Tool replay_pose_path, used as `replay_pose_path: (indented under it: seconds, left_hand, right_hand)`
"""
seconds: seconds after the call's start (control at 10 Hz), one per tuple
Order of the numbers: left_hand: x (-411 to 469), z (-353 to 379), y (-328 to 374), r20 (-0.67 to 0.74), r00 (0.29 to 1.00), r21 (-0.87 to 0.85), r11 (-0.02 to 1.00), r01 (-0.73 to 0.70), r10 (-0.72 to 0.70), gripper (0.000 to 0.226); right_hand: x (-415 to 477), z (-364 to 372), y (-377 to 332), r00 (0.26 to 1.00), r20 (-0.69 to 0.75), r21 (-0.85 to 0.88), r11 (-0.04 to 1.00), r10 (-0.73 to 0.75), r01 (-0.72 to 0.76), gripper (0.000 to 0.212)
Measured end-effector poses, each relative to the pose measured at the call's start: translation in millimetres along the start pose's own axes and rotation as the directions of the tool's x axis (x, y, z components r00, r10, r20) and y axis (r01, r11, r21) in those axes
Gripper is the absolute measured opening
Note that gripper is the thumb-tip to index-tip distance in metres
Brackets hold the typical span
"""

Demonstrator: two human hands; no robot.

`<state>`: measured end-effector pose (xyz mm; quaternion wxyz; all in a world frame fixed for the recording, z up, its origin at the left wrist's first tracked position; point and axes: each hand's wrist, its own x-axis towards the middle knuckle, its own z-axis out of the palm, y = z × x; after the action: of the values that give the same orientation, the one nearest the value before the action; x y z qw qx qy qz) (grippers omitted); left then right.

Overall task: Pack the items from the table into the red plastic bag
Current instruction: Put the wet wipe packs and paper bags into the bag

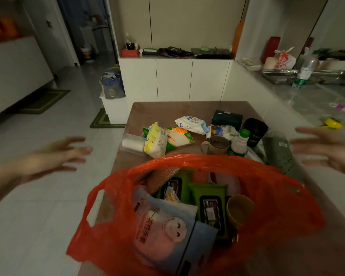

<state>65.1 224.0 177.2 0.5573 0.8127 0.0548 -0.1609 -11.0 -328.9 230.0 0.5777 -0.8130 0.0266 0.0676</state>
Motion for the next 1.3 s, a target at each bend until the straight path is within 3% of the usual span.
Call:
replay_pose_path:
  seconds: [0.1,0.2,0.3,0.5,0.7,0.8,1.0,1.1,1.2,1.3]
  left_hand:
    - [17,30,48,-0.086,0.992,0.061,0.994,-0.092,0.097,0.043]
    - [46,77,77,-0.072,0.994,0.075,0.994,-0.076,0.082,0.062]
    - [90,103,72,-0.040,0.999,0.071,0.997,0.016,-0.014,0.065]
    - [177,131,60,-0.108,0.989,0.056,0.993,0.104,-0.098,0.069]
    - [246,142,28,-0.252,0.961,0.061,0.989,0.136,-0.117,0.065]
    - [271,151,18,-0.344,0.935,0.114,0.986,0.125,-0.079,0.056]
    - [292,155,14,-0.358,0.931,0.174,0.975,0.139,-0.069,0.060]
    - [290,154,20,-0.332,0.940,0.119,0.985,0.123,-0.077,0.050]
    - [283,153,33,-0.303,0.951,0.015,0.997,0.070,-0.062,0.057]
    - [272,150,50,-0.256,0.967,-0.154,0.988,-0.030,-0.010,0.038]
  right_hand:
    - [45,34,-66,0.995,-0.056,-0.043,0.996,-0.086,0.083,0.089]
    - [106,78,-82,0.993,-0.026,-0.108,0.988,-0.117,0.114,0.065]
    - [168,132,-77,0.994,0.091,-0.218,0.973,-0.053,0.071,0.069]
    - [274,217,-28,0.939,0.252,-0.302,0.941,0.233,-0.152,0.087]
    - [338,272,30,0.905,0.277,-0.068,0.946,0.323,-0.317,0.070]
    - [359,295,52,0.914,0.202,0.028,0.931,0.352,-0.365,0.077]
    - [371,301,71,0.915,0.196,0.176,0.905,0.354,-0.388,0.089]
    - [364,297,70,0.937,0.169,0.205,0.919,0.306,-0.337,0.086]
    - [361,286,54,0.992,0.063,0.131,0.984,0.111,-0.119,0.077]
    - [351,263,24,0.992,0.076,0.030,0.995,-0.100,0.098,0.070]
